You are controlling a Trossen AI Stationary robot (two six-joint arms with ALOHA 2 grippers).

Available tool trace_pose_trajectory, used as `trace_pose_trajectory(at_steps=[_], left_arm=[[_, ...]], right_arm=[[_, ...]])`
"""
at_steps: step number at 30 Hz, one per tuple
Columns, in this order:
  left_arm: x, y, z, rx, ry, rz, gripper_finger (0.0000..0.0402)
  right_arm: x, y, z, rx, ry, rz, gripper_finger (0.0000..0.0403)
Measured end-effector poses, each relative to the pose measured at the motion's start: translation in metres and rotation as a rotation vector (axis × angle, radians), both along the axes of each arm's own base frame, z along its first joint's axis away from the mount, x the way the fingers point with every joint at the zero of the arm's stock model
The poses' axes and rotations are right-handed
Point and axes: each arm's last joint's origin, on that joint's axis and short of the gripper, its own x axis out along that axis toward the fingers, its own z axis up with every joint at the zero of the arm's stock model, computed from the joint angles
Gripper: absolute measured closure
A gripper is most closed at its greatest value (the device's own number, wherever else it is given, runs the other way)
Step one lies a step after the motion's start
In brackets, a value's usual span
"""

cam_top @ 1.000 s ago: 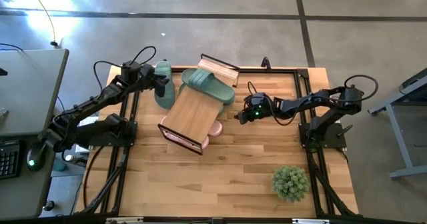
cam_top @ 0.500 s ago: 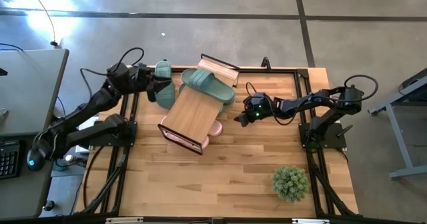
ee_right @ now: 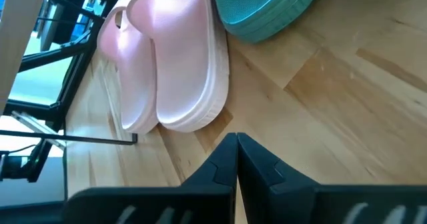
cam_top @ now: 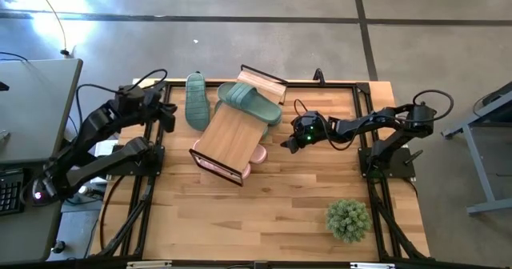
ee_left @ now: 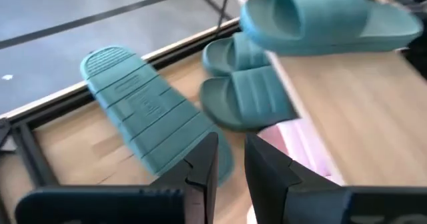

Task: Pick and place slides into the shelf
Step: Put the green slide on the shelf

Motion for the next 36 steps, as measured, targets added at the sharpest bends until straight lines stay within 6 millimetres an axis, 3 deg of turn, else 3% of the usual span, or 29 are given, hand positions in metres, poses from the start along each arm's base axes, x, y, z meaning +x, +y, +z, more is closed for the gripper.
trace_pose_trajectory(at_steps=[6,12,22,30,36], left_arm=[[0.010,0.015,-0.007,-0.045,0.098,0.033,0.0342],[0.035,0.034,-0.025,-0.234,0.163,-0.090,0.0342],[0.065,0.042,-0.054,-0.443,0.313,-0.136,0.0341],[0.064,0.047,-0.057,-0.400,0.366,0.090,0.0341],[0.061,0.045,-0.059,-0.431,0.384,0.117,0.0341]], right_arm=[[0.000,0.002,0.000,0.031,-0.009,0.046,0.0402],[0.000,0.004,0.001,0.073,-0.022,0.108,0.0402],[0.000,0.005,0.001,0.090,-0.033,0.157,0.0402],[0.000,0.005,0.001,0.047,-0.041,0.187,0.0402],[0.000,0.006,0.001,0.041,-0.045,0.206,0.0402]])
